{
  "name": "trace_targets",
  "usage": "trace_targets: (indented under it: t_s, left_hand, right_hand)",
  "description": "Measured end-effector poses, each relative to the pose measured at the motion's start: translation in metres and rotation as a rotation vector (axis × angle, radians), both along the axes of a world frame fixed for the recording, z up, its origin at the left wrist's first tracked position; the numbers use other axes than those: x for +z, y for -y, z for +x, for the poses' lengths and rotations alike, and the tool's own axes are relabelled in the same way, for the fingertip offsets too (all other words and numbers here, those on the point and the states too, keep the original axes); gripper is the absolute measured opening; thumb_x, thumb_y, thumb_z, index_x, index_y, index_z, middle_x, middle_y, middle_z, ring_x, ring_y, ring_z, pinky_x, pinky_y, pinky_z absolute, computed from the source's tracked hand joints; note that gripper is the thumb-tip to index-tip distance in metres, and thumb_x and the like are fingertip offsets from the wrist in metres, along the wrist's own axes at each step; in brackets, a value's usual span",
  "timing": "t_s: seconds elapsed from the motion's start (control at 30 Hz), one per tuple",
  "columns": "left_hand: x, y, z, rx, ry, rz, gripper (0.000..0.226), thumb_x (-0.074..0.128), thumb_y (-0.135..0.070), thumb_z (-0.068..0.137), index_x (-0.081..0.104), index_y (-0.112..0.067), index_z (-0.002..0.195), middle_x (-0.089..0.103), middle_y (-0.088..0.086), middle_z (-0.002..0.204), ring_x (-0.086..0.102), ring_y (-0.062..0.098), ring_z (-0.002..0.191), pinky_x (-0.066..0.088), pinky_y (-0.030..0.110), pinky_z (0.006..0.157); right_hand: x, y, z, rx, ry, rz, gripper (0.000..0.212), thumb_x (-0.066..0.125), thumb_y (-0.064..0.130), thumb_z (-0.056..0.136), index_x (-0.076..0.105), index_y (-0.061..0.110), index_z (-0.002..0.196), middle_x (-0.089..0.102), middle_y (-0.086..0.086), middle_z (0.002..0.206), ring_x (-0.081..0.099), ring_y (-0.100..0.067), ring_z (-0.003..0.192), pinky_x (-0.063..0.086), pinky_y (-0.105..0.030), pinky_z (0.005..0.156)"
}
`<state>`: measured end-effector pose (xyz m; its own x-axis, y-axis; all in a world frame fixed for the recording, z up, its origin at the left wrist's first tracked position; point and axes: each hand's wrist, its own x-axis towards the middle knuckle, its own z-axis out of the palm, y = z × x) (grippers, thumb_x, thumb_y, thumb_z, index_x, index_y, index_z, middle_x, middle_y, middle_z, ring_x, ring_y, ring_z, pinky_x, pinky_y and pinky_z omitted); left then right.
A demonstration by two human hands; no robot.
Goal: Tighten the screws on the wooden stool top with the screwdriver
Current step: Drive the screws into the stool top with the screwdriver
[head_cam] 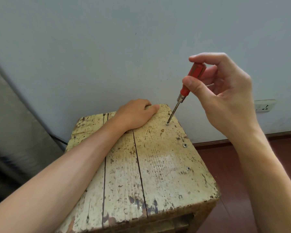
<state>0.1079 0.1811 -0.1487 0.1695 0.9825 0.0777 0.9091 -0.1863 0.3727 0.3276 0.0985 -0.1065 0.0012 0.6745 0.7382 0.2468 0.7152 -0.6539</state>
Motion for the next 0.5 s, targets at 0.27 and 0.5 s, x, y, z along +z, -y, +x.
trace_targets:
  t_s: [0.27,0.5]
  left_hand:
    - [0.001,0.0,0.001,0.002,-0.009,-0.008,0.049,0.037,-0.065,0.101,0.067,-0.028,0.112,0.068,-0.008,0.107,0.062,0.02,0.101,0.051,0.043,0.094]
    - [0.001,0.0,0.001,0.01,-0.012,-0.004,0.05,0.038,-0.066,0.101,0.068,-0.028,0.115,0.068,-0.007,0.112,0.062,0.021,0.104,0.05,0.044,0.096]
  right_hand:
    - [0.0,0.0,0.018,0.254,0.012,-0.067,0.037,0.064,-0.005,0.104,0.061,0.015,0.135,0.077,-0.012,0.12,0.077,-0.017,0.116,0.058,-0.025,0.097]
    - [0.002,0.001,0.011,0.152,-0.02,-0.066,0.033,0.071,0.0,0.101,0.06,0.021,0.124,0.074,-0.002,0.099,0.081,-0.017,0.092,0.064,-0.036,0.088]
